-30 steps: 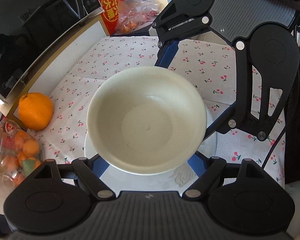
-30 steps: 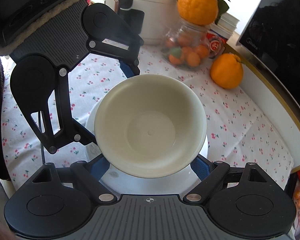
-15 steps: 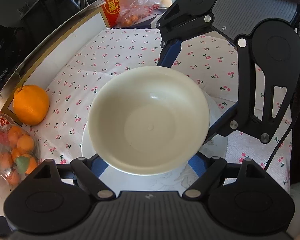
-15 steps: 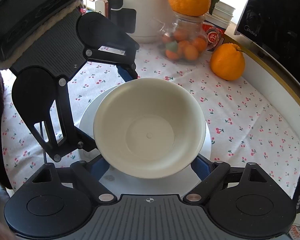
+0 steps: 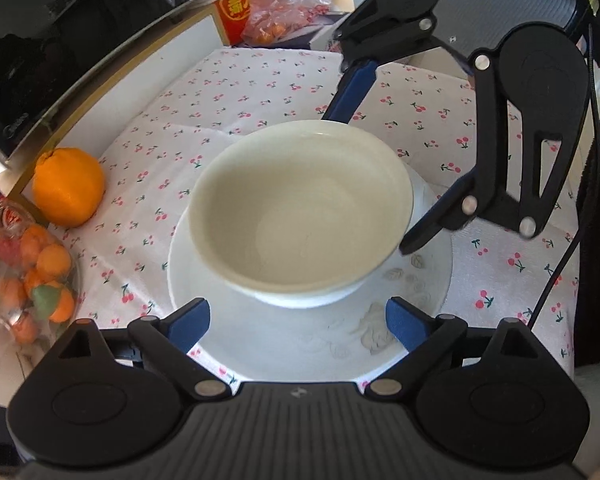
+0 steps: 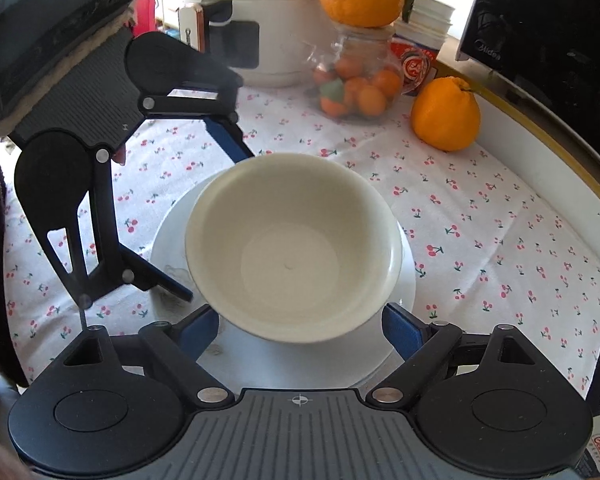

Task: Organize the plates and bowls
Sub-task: 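Carry the nested bowls over and lower them onto the plate stack, then open both grippers and pull back from the bowls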

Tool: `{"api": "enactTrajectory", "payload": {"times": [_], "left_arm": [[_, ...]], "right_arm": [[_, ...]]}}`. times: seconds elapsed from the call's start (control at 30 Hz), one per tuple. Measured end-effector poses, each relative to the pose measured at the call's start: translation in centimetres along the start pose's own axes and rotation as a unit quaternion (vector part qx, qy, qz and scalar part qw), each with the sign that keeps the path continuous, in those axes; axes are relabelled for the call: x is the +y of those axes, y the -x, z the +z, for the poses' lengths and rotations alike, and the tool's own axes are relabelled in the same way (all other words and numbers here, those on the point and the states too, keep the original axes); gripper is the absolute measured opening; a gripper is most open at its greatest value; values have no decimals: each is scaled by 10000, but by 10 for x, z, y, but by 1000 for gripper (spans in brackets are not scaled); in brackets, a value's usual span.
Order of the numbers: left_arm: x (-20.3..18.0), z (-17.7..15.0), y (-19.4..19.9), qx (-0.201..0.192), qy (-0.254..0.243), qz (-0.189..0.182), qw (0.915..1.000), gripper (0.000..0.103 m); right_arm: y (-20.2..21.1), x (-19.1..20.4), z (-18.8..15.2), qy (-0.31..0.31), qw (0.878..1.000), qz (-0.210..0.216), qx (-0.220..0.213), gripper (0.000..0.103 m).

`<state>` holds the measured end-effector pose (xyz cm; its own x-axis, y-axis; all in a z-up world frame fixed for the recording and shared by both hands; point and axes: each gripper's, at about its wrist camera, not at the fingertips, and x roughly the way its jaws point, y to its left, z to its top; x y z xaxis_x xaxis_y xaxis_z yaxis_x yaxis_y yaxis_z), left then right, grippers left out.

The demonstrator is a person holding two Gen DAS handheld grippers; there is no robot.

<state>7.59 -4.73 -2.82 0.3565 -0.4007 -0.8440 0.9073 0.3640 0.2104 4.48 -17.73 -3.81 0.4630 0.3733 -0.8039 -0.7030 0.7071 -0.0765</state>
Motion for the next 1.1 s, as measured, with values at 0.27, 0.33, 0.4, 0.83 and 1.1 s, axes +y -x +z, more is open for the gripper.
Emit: {"api": "enactTrajectory", "payload": {"times": [0.27, 0.33, 0.4, 0.83, 1.1], "left_arm": [[-3, -20, 33, -327, 438, 162, 9984, 99], [-5, -25, 41, -370, 545, 247, 9975, 99], [-7, -28, 50, -467, 710, 309, 9959, 100], [-30, -25, 86, -339, 2728, 1610, 9479, 103], [-45, -36, 95, -397, 4009, 1832, 8968, 103]], "right_arm": [[27, 4, -7, -385, 9990, -70, -231, 93], [35, 8, -8, -432, 9985, -222, -246, 93], [46, 11, -9, -504, 9976, -366, -306, 93], [100, 26, -26, -2533, 9554, -1464, -404, 99], [118, 47, -48, -3514, 9190, -1596, -801, 103]]}}
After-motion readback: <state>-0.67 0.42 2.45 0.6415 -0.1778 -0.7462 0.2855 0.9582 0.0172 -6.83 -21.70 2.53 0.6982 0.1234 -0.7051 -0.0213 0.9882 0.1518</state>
